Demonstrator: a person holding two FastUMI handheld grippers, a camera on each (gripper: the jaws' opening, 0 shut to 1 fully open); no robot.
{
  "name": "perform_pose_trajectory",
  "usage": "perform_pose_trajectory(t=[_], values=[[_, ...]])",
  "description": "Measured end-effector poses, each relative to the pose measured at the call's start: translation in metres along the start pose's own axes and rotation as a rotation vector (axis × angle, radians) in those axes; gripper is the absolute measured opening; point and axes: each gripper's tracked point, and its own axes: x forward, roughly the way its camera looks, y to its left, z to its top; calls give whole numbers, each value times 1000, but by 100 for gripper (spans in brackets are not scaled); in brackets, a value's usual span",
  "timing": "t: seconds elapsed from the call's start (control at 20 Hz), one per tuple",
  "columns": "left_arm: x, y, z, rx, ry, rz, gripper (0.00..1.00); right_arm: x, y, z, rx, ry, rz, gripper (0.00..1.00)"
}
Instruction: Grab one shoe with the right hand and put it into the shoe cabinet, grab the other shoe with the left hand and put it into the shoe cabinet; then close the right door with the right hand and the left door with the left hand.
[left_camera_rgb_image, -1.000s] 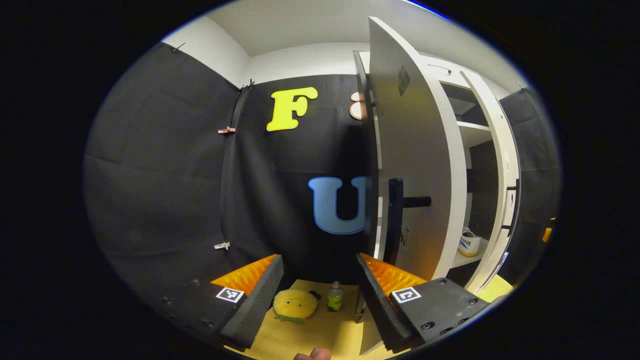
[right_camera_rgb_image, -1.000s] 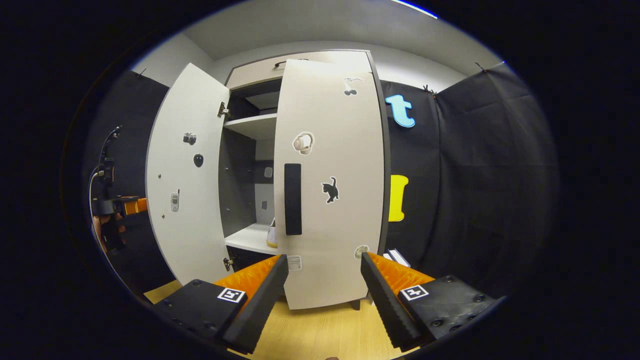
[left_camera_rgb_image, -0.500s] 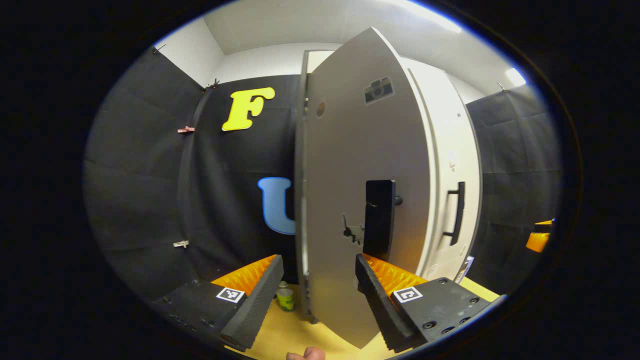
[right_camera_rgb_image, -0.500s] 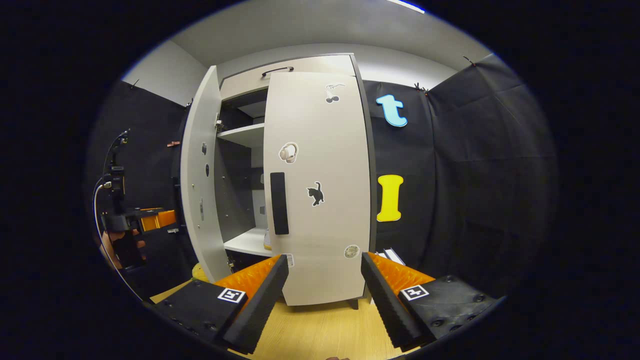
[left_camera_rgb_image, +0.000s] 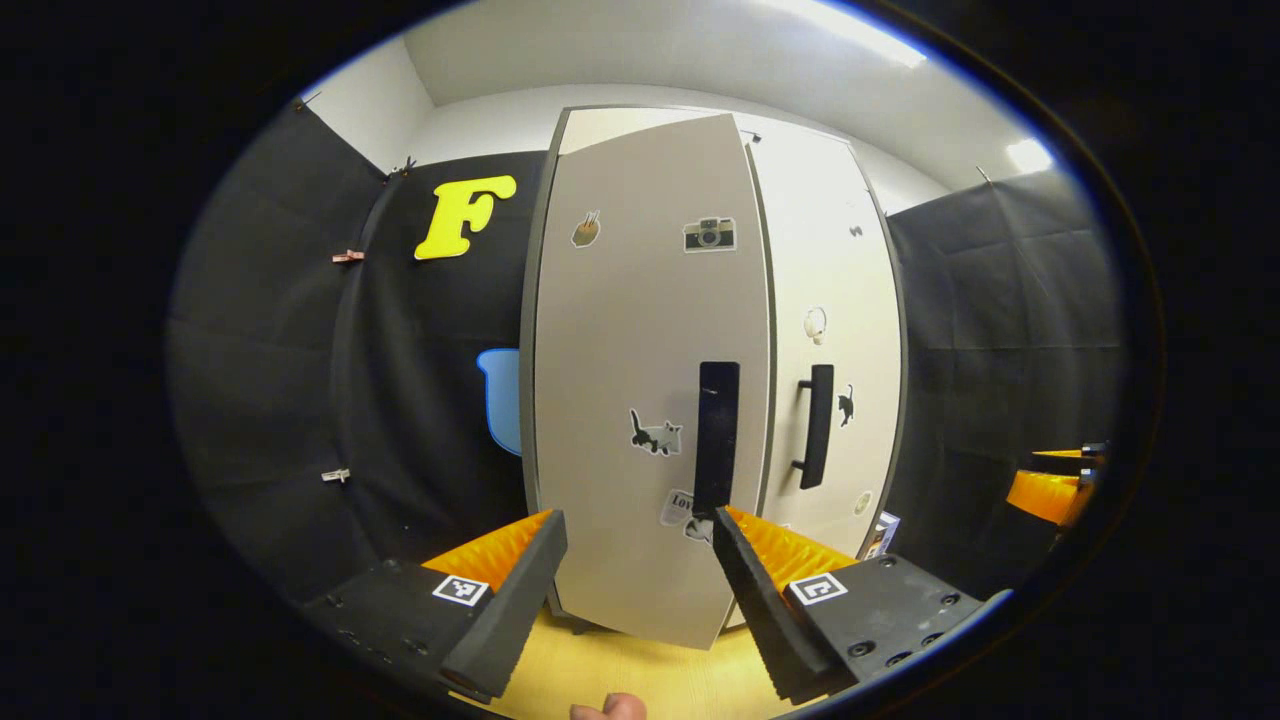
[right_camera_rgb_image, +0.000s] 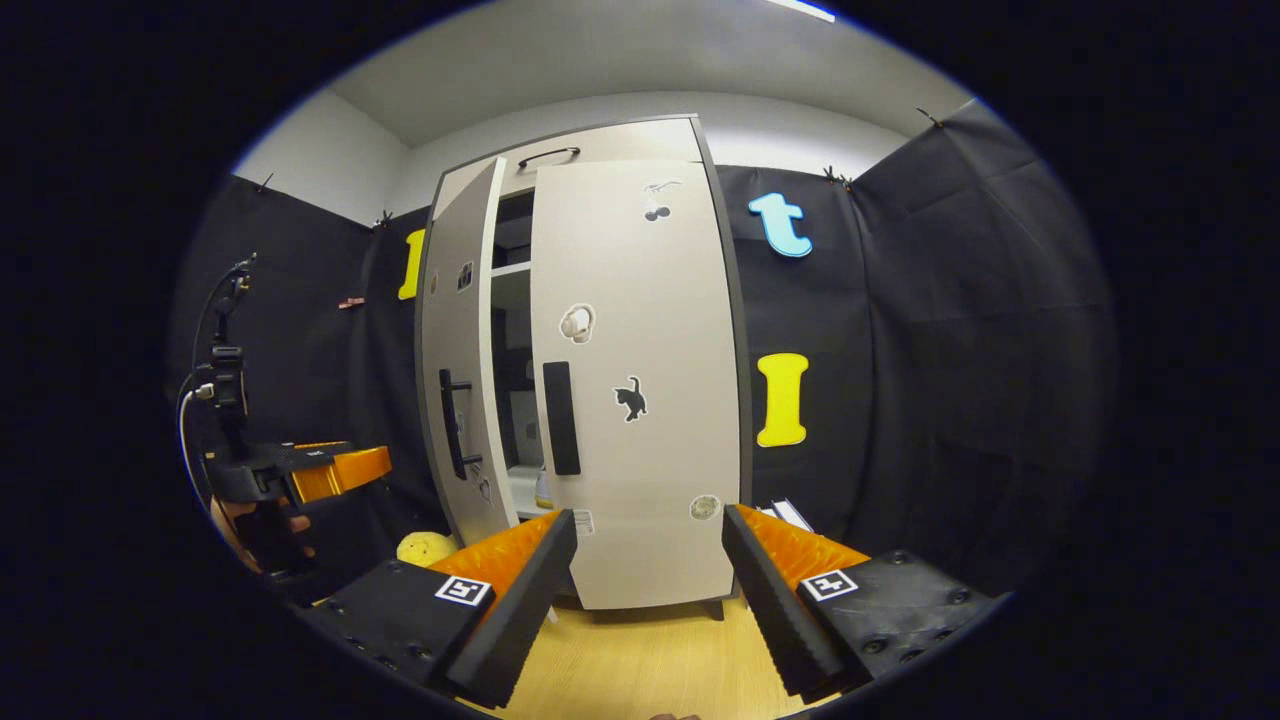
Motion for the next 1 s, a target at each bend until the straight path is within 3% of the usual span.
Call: perform_pose_trajectory(t=[1.0], values=[[-51,-6,-16,-12,21,-30,93,-13,34,9,9,-50,20,98]])
